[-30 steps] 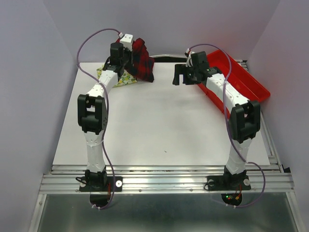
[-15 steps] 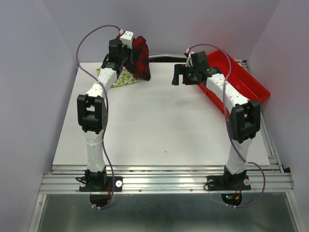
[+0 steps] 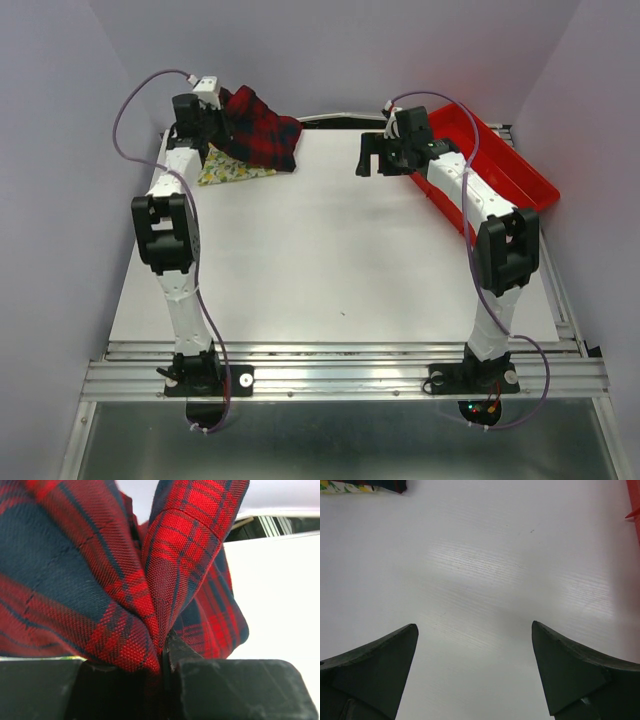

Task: Fold and stack the skirts
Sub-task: Neatly place the folded skirt to the corner

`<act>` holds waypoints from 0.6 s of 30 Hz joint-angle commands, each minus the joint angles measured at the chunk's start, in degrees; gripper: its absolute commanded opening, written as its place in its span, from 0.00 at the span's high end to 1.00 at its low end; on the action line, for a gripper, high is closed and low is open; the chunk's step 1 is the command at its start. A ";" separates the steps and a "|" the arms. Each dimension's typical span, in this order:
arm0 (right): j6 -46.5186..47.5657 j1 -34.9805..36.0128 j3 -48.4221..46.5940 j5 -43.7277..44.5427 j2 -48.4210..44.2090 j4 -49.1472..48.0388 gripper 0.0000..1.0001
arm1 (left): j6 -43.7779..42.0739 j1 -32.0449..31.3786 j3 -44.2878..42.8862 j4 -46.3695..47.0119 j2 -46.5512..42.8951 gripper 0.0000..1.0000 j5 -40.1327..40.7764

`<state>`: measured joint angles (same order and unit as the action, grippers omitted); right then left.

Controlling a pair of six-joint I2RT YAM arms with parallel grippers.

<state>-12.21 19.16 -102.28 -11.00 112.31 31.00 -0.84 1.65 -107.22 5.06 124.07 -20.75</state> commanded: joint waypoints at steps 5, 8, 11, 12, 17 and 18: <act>1.22 0.00 1.29 -0.25 -0.69 -1.91 0.00 | 11.55 8.01 0.87 6.80 3.45 0.99 -6.58; 1.40 0.00 1.82 -0.25 -0.69 -1.91 0.00 | 12.61 9.50 0.88 6.55 6.60 0.95 -7.19; 1.66 0.00 2.17 -0.25 -0.69 -1.74 0.00 | 13.50 10.91 -0.62 5.23 10.12 0.93 -7.81; 1.66 0.00 2.43 -0.33 -0.86 -1.65 0.00 | 13.93 11.79 -1.14 4.35 10.83 0.92 -7.64; 1.75 0.00 2.79 -0.51 -1.13 -1.56 0.00 | 10.52 13.03 -3.08 1.72 12.95 0.83 -4.74; 1.57 0.00 2.79 -0.51 -1.13 -1.47 0.00 | 9.73 13.03 -3.17 1.19 12.60 0.79 -4.47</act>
<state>-11.33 19.16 -99.37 -11.00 112.31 31.00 11.20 14.13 -107.37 7.77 138.04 -26.28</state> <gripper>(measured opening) 0.999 0.249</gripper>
